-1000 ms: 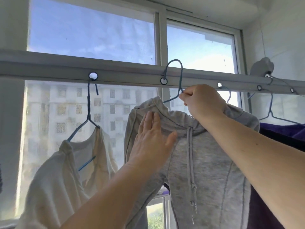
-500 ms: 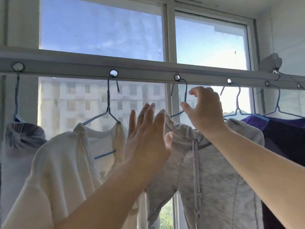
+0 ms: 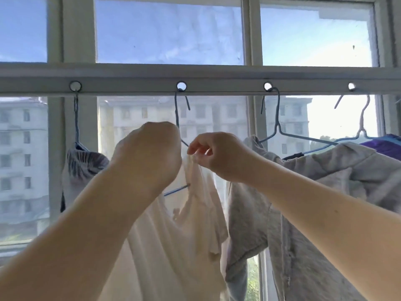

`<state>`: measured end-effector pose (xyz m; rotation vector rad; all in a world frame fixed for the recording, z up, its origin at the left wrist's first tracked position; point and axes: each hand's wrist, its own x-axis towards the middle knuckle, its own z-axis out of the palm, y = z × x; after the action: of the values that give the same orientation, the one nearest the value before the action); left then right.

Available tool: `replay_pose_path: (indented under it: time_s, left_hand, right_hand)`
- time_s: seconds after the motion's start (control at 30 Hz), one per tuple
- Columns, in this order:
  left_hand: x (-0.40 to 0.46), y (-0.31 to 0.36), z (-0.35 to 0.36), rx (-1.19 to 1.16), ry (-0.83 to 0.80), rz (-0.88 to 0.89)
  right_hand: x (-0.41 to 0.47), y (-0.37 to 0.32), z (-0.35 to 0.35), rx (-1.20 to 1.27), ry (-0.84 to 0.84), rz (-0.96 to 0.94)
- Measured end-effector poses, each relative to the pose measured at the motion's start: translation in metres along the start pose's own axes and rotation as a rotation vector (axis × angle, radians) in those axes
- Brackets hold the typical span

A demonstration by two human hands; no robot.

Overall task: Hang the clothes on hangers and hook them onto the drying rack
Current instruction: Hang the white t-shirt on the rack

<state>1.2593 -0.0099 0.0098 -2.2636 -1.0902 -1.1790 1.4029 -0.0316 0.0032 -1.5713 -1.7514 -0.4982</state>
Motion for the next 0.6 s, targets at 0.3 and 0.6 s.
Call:
replay_pose_path:
  time_s: [0.3,0.6]
  left_hand:
    - [0.009,-0.015,-0.016,-0.806,-0.237,-0.233]
    - [0.017,-0.011,0.012,-0.673,-0.132,-0.220]
  right_hand:
    - [0.007,-0.029,-0.008,0.471,-0.221,0.240]
    - [0.007,-0.020,-0.036,0.196,-0.312,0.311]
